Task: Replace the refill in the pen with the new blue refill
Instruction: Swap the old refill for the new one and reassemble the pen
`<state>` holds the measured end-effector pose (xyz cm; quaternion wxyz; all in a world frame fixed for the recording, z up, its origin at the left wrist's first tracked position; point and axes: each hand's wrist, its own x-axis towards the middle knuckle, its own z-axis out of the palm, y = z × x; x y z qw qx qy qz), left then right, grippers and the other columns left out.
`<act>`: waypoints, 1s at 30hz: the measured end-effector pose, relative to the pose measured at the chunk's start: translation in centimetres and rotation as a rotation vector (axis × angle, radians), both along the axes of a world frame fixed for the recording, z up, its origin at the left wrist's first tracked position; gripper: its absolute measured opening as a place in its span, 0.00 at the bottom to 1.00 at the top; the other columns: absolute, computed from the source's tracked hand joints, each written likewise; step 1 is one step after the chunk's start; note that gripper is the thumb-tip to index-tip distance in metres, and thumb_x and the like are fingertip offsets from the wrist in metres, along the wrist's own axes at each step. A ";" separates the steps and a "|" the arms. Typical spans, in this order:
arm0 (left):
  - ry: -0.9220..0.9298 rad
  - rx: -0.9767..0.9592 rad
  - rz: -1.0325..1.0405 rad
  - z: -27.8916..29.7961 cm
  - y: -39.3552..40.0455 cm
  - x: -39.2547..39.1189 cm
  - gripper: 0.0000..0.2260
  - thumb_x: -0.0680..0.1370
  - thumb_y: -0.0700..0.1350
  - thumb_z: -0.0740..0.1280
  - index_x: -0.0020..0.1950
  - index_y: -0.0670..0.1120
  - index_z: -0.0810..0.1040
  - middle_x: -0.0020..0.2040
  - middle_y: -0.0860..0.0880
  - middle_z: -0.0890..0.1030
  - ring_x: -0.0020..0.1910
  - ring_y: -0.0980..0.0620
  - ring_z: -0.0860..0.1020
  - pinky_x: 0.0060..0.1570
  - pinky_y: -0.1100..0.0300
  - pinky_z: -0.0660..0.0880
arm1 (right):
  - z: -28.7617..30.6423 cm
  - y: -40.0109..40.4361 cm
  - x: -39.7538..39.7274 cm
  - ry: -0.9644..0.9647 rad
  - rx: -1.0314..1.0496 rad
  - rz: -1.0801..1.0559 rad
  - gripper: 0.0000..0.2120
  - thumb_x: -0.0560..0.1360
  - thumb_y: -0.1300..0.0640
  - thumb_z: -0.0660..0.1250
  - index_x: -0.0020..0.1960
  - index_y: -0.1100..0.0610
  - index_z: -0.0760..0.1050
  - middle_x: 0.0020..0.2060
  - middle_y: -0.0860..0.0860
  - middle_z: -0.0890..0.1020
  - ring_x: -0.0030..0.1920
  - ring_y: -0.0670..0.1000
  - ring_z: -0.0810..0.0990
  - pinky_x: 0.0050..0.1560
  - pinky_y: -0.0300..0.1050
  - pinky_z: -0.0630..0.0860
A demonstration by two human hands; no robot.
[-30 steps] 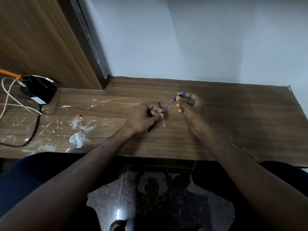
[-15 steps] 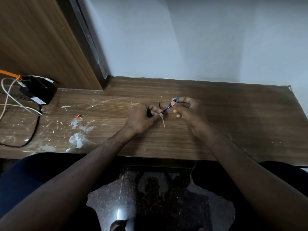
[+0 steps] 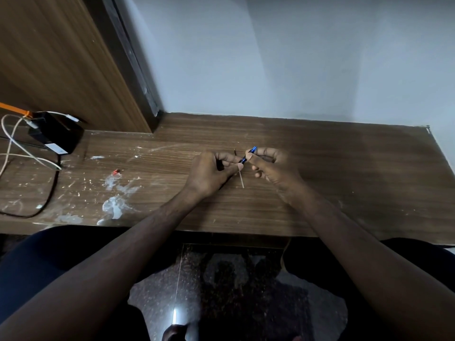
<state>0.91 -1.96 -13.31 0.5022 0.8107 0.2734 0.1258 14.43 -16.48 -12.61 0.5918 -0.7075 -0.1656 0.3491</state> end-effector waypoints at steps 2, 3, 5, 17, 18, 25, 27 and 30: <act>-0.005 0.002 0.005 0.1 -0.2 0.0 0.05 0.78 0.49 0.79 0.53 0.52 0.91 0.32 0.61 0.85 0.29 0.68 0.80 0.37 0.71 0.72 | 0.2 0.0 0.1 -0.012 -0.008 0.017 0.08 0.76 0.51 0.77 0.51 0.55 0.86 0.38 0.48 0.86 0.39 0.44 0.80 0.42 0.45 0.79; -0.017 -0.014 -0.005 0.2 -0.4 0.0 0.05 0.78 0.48 0.78 0.53 0.50 0.91 0.31 0.62 0.84 0.29 0.69 0.80 0.36 0.74 0.72 | 0.3 0.1 0.0 -0.020 -0.009 0.019 0.09 0.76 0.50 0.77 0.49 0.56 0.85 0.38 0.50 0.85 0.38 0.46 0.79 0.40 0.44 0.78; -0.041 -0.047 -0.025 0.3 -0.8 0.0 0.04 0.78 0.46 0.78 0.52 0.51 0.90 0.32 0.61 0.85 0.30 0.67 0.81 0.35 0.73 0.73 | 0.6 0.3 -0.4 -0.019 -0.011 -0.003 0.10 0.77 0.50 0.76 0.45 0.56 0.82 0.38 0.53 0.83 0.35 0.46 0.77 0.38 0.43 0.76; -0.019 -0.157 0.015 -0.1 -0.9 0.2 0.05 0.78 0.48 0.78 0.53 0.50 0.90 0.38 0.51 0.90 0.36 0.55 0.87 0.43 0.56 0.84 | 0.0 0.6 -0.6 0.071 -0.027 -0.124 0.13 0.75 0.47 0.78 0.53 0.55 0.84 0.38 0.44 0.84 0.36 0.43 0.77 0.36 0.40 0.74; -0.016 -0.170 0.019 -0.2 -0.8 0.2 0.05 0.78 0.48 0.78 0.53 0.51 0.90 0.39 0.50 0.90 0.37 0.53 0.87 0.45 0.52 0.85 | 0.1 0.6 -0.7 0.100 -0.020 -0.120 0.16 0.75 0.46 0.77 0.57 0.55 0.84 0.42 0.45 0.85 0.37 0.43 0.77 0.36 0.40 0.74; -0.011 -0.207 0.028 0.1 -1.0 0.2 0.03 0.78 0.47 0.78 0.51 0.54 0.90 0.39 0.51 0.90 0.37 0.53 0.87 0.46 0.52 0.85 | 0.1 0.7 -1.0 0.090 -0.037 -0.153 0.15 0.75 0.46 0.78 0.55 0.55 0.85 0.39 0.44 0.84 0.37 0.42 0.77 0.35 0.40 0.72; -0.006 -0.204 0.023 0.1 -1.2 0.1 0.02 0.78 0.48 0.78 0.50 0.55 0.89 0.39 0.51 0.90 0.38 0.50 0.88 0.48 0.51 0.85 | 0.0 0.7 -0.9 0.115 -0.053 -0.161 0.15 0.74 0.44 0.78 0.53 0.53 0.84 0.37 0.43 0.82 0.35 0.42 0.77 0.35 0.40 0.72; 0.005 -0.221 0.050 -0.1 -1.0 0.1 0.03 0.79 0.48 0.78 0.51 0.53 0.90 0.38 0.51 0.90 0.37 0.52 0.88 0.47 0.52 0.86 | 0.5 0.5 -1.1 0.187 -0.022 -0.113 0.15 0.78 0.46 0.73 0.60 0.53 0.84 0.49 0.46 0.87 0.39 0.43 0.79 0.38 0.41 0.72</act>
